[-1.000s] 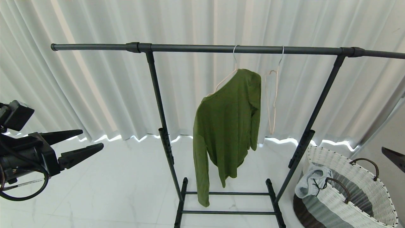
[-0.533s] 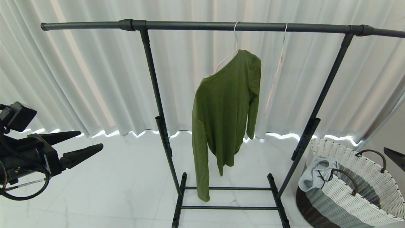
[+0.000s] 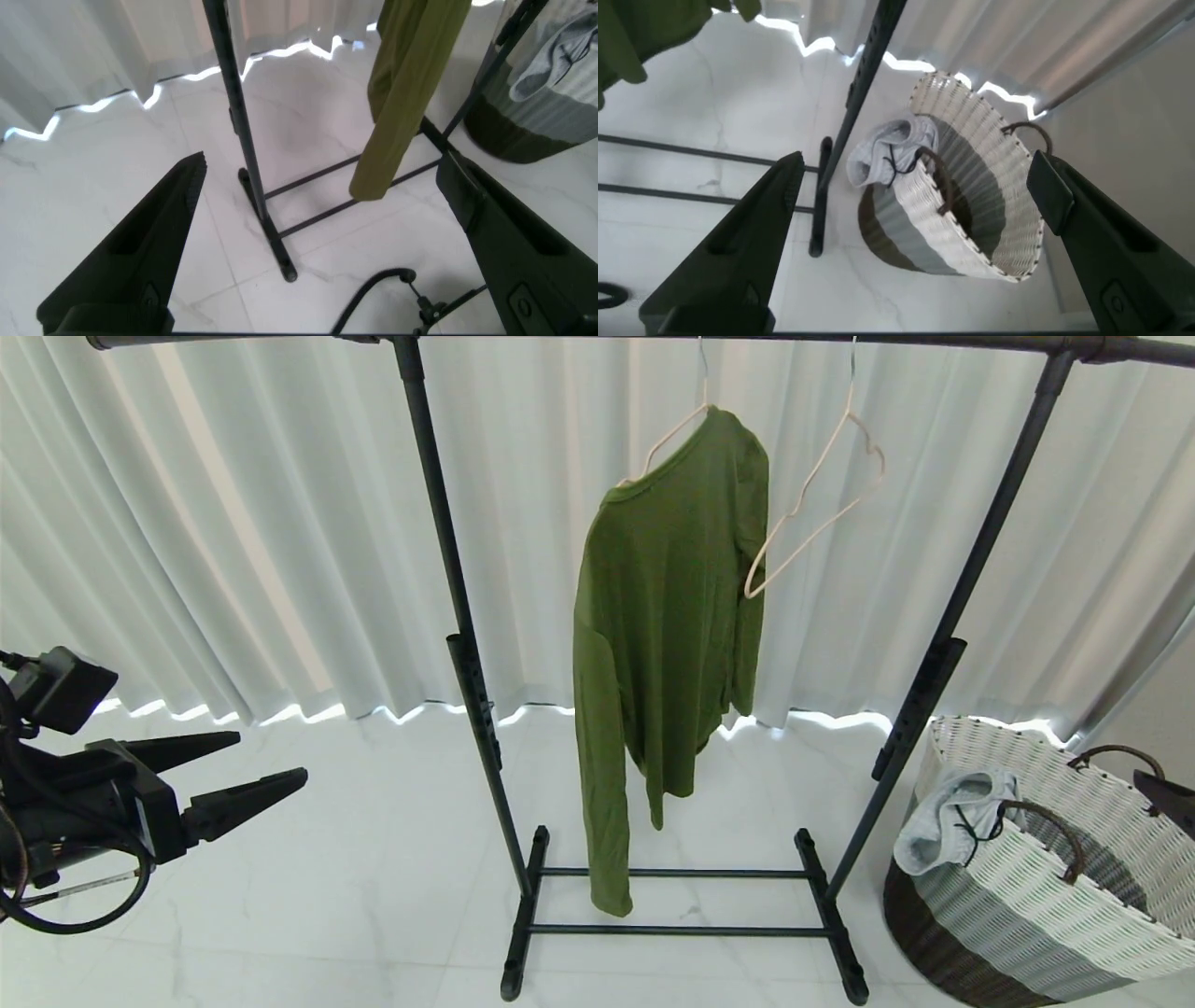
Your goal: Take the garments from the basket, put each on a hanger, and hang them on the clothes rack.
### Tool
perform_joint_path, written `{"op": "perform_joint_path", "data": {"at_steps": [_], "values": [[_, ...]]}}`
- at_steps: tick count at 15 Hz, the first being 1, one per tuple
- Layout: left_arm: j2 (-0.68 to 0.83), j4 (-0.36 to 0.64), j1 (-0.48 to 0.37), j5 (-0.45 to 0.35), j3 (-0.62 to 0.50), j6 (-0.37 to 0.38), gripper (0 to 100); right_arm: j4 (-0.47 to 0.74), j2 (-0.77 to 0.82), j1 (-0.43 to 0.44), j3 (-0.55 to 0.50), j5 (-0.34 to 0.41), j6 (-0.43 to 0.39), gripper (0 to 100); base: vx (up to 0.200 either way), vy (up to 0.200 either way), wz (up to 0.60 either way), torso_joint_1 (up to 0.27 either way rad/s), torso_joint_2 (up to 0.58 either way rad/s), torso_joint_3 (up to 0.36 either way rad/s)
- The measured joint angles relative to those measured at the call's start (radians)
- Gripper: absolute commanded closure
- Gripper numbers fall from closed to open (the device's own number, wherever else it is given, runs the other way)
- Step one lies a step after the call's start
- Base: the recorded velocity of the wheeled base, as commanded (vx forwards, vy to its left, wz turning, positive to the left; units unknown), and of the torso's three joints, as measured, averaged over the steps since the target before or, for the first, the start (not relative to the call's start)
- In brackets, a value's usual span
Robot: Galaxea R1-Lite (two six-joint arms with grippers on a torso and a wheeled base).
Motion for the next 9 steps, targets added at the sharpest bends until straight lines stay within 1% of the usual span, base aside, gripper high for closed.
{"op": "perform_joint_path", "data": {"at_steps": [2, 4, 5, 6, 7, 9], "values": [[0.001, 0.0, 0.0, 0.0, 0.011, 0.002, 0, 0.0, 0.006, -0.003, 0.0, -0.001, 0.063, 0, 0.0, 0.0, 0.0, -0.151, 0.41, 0.261], [-0.003, -0.012, -0.001, 0.0, 0.039, 0.002, 0, 0.0, 0.013, -0.004, 0.001, -0.001, 0.16, 0, 0.0, 0.0, 0.0, -0.056, 0.14, 0.093], [-0.005, -0.025, -0.001, 0.0, 0.05, 0.002, 0, 0.0, 0.017, -0.005, -0.002, -0.001, 0.185, 0, 0.0, 0.0, 0.0, -0.022, 0.06, 0.041], [-0.008, -0.044, 0.0, 0.0, 0.07, 0.001, 0, 0.0, 0.022, -0.012, -0.003, -0.001, 0.253, 0, 0.0, 0.0, 0.0, 0.0, 0.0, 0.0], [-0.013, -0.058, 0.0, 0.0, 0.093, 0.002, 0, -0.001, 0.027, -0.027, 0.002, -0.001, 0.281, 0, 0.0, 0.0, 0.0, 0.0, 0.0, 0.0], [-0.021, -0.071, 0.002, 0.0, 0.127, 0.002, 0, 0.0, 0.035, -0.049, 0.02, 0.0, 0.284, 0, 0.0, 0.0, 0.0, 0.0, 0.0, 0.0]]}}
